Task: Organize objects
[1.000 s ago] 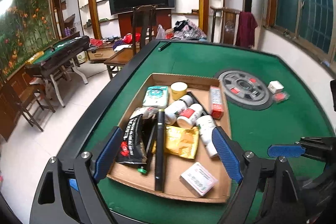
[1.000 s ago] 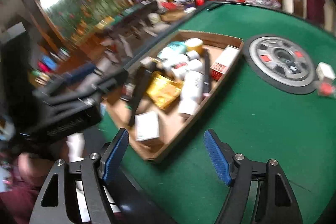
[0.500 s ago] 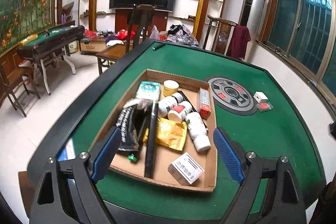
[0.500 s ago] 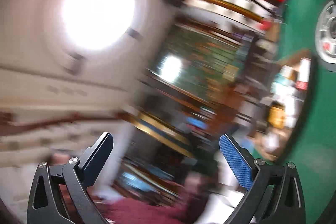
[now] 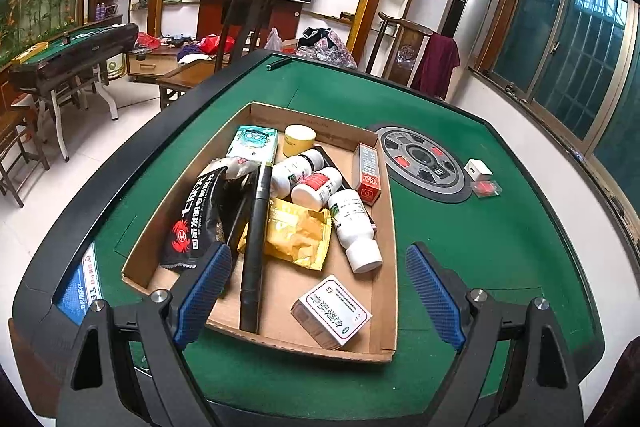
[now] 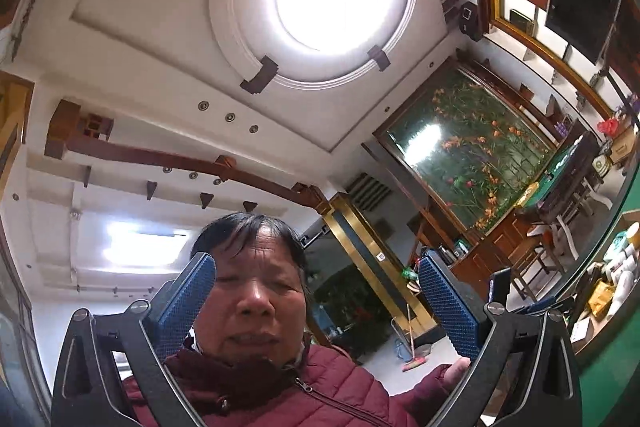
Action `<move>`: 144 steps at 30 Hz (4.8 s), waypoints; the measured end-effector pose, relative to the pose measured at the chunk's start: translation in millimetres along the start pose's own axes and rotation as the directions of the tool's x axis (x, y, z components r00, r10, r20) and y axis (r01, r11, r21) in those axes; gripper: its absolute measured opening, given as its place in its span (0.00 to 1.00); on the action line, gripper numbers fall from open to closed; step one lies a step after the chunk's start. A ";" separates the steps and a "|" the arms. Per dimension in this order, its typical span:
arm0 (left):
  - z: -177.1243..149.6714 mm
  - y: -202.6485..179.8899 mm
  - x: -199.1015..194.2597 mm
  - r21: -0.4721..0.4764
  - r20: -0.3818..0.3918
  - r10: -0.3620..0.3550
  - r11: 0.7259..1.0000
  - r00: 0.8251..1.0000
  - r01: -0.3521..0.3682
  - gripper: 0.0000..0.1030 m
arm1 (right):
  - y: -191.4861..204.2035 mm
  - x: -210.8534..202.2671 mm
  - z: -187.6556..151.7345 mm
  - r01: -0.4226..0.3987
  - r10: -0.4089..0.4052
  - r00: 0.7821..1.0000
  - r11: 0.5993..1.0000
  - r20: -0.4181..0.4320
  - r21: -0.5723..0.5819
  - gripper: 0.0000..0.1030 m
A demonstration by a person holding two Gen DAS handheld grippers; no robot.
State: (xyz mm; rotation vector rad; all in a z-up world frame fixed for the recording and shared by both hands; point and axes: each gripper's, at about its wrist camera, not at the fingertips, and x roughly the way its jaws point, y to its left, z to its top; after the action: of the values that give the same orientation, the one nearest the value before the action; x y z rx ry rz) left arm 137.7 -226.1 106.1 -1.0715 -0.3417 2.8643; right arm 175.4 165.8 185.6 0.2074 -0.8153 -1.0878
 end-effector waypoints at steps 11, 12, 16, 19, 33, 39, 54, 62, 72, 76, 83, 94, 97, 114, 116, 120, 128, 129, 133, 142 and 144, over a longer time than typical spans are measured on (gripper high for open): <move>-2.4 2.9 3.0 -0.061 -0.023 -0.419 0.907 0.908 0.417 0.86 | -12.1 -7.9 0.0 0.121 -0.121 0.992 0.992 -0.026 0.021 1.00; -2.2 6.6 8.7 -0.143 -0.036 -0.647 0.758 0.762 0.637 0.86 | -15.1 -6.9 -0.1 0.128 -0.128 0.991 0.991 -0.032 0.027 1.00; -6.9 21.8 35.5 -0.380 0.131 -0.990 -0.009 0.044 0.925 0.88 | -41.0 0.9 -4.6 0.142 -0.138 0.989 0.987 -0.053 0.078 1.00; -3.6 38.6 25.1 -0.311 0.262 -0.954 -0.226 -0.145 0.923 0.94 | -59.6 2.0 -10.4 0.174 -0.164 0.983 0.975 -0.081 0.135 1.00; 9.9 47.7 -19.4 -0.167 0.274 -0.930 -0.295 -0.243 0.941 1.00 | -86.2 9.7 -17.9 0.241 -0.221 0.968 0.949 -0.118 0.203 1.00; 27.8 28.7 -16.8 -0.236 0.007 -0.496 0.843 0.868 0.484 1.00 | -89.2 -1.7 -11.7 0.408 -0.394 0.912 0.895 -0.112 0.179 1.00; 29.6 -14.7 -25.6 0.085 0.103 0.348 0.930 0.932 -0.357 1.00 | -91.7 -12.0 0.5 0.881 -0.878 0.472 0.469 -0.078 0.056 1.00; 22.3 4.1 -45.4 -0.028 0.211 0.061 0.998 0.976 -0.056 1.00 | -85.9 6.2 -2.7 0.953 -0.956 0.292 0.293 -0.018 -0.073 1.00; -35.4 -77.9 -115.7 0.094 0.798 0.242 0.854 0.552 -0.511 1.00 | -63.4 17.3 -5.2 0.977 -0.984 0.083 0.050 0.156 -0.207 1.00; -38.3 -90.4 -103.5 0.129 0.772 0.237 0.850 0.590 -0.510 1.00 | -65.9 10.8 -6.5 0.978 -0.987 0.078 0.049 0.140 -0.202 1.00; -42.3 -93.6 -93.2 0.156 0.748 0.228 0.853 0.624 -0.498 1.00 | -63.5 7.4 -10.7 0.977 -0.988 0.057 0.025 0.146 -0.211 1.00; -36.6 -89.8 -83.3 0.166 0.715 0.235 0.858 0.658 -0.486 1.00 | -70.1 7.7 -12.7 0.977 -0.991 0.048 0.021 0.125 -0.213 1.00; -34.9 -89.5 -79.6 0.169 0.706 0.234 0.861 0.669 -0.479 1.00 | -71.1 3.9 -12.0 0.978 -0.991 0.037 0.010 0.128 -0.208 1.00; 16.2 -111.4 -30.8 0.286 0.435 0.101 0.927 0.895 -0.243 1.00 | -64.4 -56.2 31.4 0.963 -0.968 -0.191 -0.217 0.163 -0.157 1.00; 36.2 -109.8 -14.4 0.253 0.329 0.053 0.957 0.943 -0.142 1.00 | -69.7 -73.0 48.4 0.954 -0.959 -0.237 -0.261 0.157 -0.148 1.00; 57.7 -103.1 23.6 0.123 0.129 -0.044 0.992 0.991 0.028 1.00 | -95.5 -110.0 75.2 0.943 -0.947 -0.308 -0.317 0.095 -0.101 1.00; 44.9 -112.2 58.6 0.127 0.010 -0.065 0.990 0.998 0.063 1.00 | -209.1 -143.9 108.5 0.919 -0.918 -0.378 -0.357 -0.117 -0.166 1.00; 43.8 -115.3 57.8 0.145 0.015 -0.070 0.987 0.997 0.068 1.00 | -222.1 -142.9 112.4 0.917 -0.914 -0.381 -0.356 -0.137 -0.178 1.00; 43.3 -123.3 57.1 0.200 0.020 -0.087 0.977 0.996 0.081 1.00 | -275.9 -148.9 127.0 0.911 -0.889 -0.400 -0.359 -0.223 -0.202 1.00; 47.2 -152.5 81.6 0.292 -0.035 -0.158 0.942 0.987 0.162 1.00 | -321.8 -158.6 118.5 0.880 -0.814 -0.470 -0.400 -0.340 -0.256 0.56; 46.7 -163.0 90.2 0.313 -0.050 -0.182 0.931 0.982 0.188 1.00 | -313.8 -159.6 116.7 0.876 -0.816 -0.477 -0.410 -0.327 -0.255 0.53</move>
State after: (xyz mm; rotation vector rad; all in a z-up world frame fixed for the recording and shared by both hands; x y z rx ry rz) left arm 36.1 -63.6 120.0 -0.9506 0.0221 2.6199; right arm -158.5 178.1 24.6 1.5975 0.0149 -2.6151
